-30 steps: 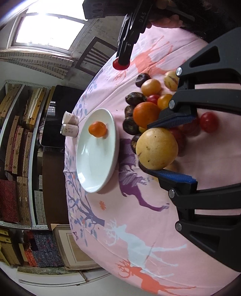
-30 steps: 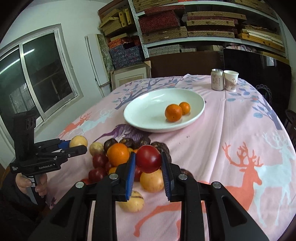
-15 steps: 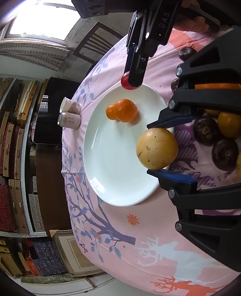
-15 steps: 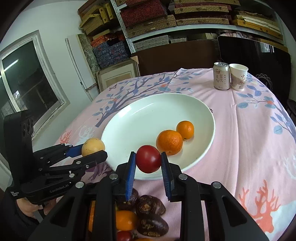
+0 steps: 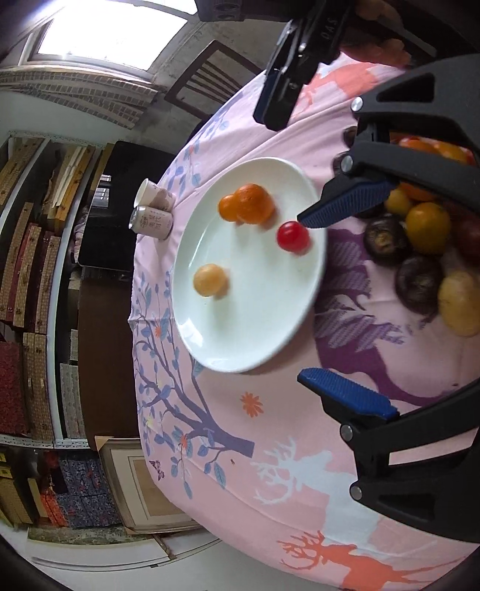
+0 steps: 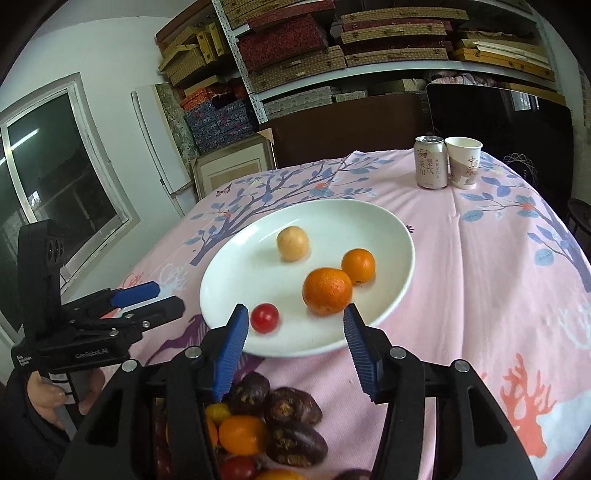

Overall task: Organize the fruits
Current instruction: 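Lower the yellow fruit and tomato onto the white plate and open both tools, then grasp a red tomato with the left tool while the right grasps a pale yellow fruit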

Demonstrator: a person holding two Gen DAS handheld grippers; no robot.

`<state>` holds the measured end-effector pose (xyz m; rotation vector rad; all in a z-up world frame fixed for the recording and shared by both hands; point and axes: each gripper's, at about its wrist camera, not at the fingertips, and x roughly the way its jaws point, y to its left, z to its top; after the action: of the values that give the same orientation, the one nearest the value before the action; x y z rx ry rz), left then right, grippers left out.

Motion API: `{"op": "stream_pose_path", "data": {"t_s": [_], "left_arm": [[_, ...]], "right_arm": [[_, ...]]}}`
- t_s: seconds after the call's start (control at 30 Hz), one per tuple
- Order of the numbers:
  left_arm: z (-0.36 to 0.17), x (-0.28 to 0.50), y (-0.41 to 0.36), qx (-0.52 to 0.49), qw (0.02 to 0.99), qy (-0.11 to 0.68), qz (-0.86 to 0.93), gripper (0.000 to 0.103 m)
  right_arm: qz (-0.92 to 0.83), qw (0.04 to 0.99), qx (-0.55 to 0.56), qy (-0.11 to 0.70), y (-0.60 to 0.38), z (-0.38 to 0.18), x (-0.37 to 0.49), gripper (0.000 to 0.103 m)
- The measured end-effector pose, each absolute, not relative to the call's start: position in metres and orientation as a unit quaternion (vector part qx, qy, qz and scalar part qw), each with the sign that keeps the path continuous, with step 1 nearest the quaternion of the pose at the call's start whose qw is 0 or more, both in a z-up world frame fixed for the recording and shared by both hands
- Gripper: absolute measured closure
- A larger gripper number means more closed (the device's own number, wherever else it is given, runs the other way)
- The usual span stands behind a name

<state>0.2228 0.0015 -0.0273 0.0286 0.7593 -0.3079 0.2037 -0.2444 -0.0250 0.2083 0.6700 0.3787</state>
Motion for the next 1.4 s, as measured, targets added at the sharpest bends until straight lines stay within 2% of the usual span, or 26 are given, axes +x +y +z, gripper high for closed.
{"op": "stream_pose_path", "data": {"t_s": [0.1,0.53,0.6,0.67,0.73,0.8,0.83,0.9,1.1,1.4], "left_arm": [[-0.033,0.181,0.007,0.04,0.914,0.368,-0.163,0.021],[-0.069,0.056,0.003,0.097,0.89,0.385,-0.226,0.021],[-0.075,0.051,-0.008,0.113,0.888,0.385,-0.224,0.029],[-0.085,0.054,-0.015,0.115,0.881,0.403,-0.222,0.052],[-0.094,0.059,-0.019,0.108,0.874,0.416,-0.229,0.068],[-0.097,0.056,-0.023,0.119,0.88,0.403,-0.222,0.07],[-0.097,0.054,-0.024,0.121,0.88,0.401,-0.224,0.075],[-0.096,0.051,-0.023,0.113,0.882,0.398,-0.226,0.075],[-0.086,0.044,-0.015,0.095,0.89,0.388,-0.22,0.075],[-0.083,0.048,-0.008,0.082,0.893,0.392,-0.206,0.075]], "right_arm": [[0.175,0.923,0.114,0.324,-0.263,-0.032,0.178,0.041],[0.146,0.909,0.166,0.353,-0.315,-0.071,0.129,0.042],[0.145,0.911,0.161,0.352,-0.313,-0.071,0.125,0.042],[0.144,0.913,0.151,0.352,-0.309,-0.072,0.122,0.042],[0.145,0.915,0.139,0.351,-0.304,-0.071,0.117,0.042],[0.155,0.915,0.124,0.351,-0.301,-0.071,0.111,0.042],[0.164,0.916,0.112,0.349,-0.298,-0.071,0.108,0.042],[0.198,0.915,0.077,0.345,-0.285,-0.069,0.099,0.048],[0.286,0.898,-0.032,0.334,-0.24,-0.069,0.067,0.054],[0.299,0.885,-0.042,0.353,-0.224,-0.072,0.062,0.054]]}}
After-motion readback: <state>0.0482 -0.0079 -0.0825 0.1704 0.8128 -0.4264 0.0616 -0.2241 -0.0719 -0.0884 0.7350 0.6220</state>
